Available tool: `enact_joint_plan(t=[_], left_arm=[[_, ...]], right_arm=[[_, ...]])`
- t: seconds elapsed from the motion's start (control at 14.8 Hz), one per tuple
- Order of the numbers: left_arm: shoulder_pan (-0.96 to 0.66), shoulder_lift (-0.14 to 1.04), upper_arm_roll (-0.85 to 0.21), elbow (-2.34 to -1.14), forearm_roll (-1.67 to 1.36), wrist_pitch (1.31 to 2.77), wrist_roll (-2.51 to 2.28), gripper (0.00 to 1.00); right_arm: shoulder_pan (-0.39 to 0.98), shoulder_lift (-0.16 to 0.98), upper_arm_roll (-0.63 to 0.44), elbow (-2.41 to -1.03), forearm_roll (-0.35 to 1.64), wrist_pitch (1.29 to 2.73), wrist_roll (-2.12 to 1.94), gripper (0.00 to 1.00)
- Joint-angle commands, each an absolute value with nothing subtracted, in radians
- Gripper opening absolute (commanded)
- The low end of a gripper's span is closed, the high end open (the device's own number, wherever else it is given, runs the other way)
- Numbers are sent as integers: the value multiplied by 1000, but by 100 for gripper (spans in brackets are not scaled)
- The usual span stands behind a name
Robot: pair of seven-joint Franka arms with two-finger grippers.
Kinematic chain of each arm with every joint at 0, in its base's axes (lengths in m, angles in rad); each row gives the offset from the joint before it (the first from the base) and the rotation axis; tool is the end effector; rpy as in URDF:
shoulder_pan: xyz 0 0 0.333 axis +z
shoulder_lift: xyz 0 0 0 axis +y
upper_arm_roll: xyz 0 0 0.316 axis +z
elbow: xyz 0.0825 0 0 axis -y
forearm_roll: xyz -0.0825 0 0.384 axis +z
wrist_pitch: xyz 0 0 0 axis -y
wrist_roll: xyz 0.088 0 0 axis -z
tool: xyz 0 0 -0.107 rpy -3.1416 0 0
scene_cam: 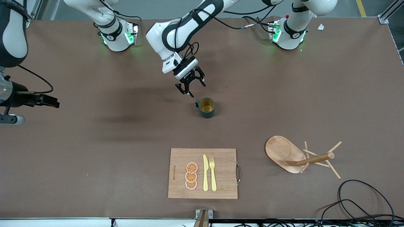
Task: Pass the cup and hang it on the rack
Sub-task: 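Grasp the mug handle with the left gripper and lift it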
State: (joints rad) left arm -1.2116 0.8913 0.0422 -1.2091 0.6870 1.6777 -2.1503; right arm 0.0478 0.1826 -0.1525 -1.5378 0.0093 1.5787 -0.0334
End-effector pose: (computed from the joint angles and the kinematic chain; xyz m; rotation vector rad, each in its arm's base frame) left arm 0.3303 -0.6411 0.2323 -2.4440 -0.9523 -1.0044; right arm 0.5996 -0.0549 0.5359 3.1231 -0.1116 -0.2199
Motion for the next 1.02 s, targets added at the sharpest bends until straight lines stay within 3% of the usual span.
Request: enact_joint_plan(t=[0.0, 0.95], left_arm=[[-1221, 948, 80, -1160, 704, 1732, -2201, 86], [-1221, 1088, 144, -1152, 703, 1921, -2352, 86]], right_arm=[[6, 169, -135, -1503, 26, 1530, -49, 100], [-20, 172, -132, -1436, 25, 1463, -147, 100]])
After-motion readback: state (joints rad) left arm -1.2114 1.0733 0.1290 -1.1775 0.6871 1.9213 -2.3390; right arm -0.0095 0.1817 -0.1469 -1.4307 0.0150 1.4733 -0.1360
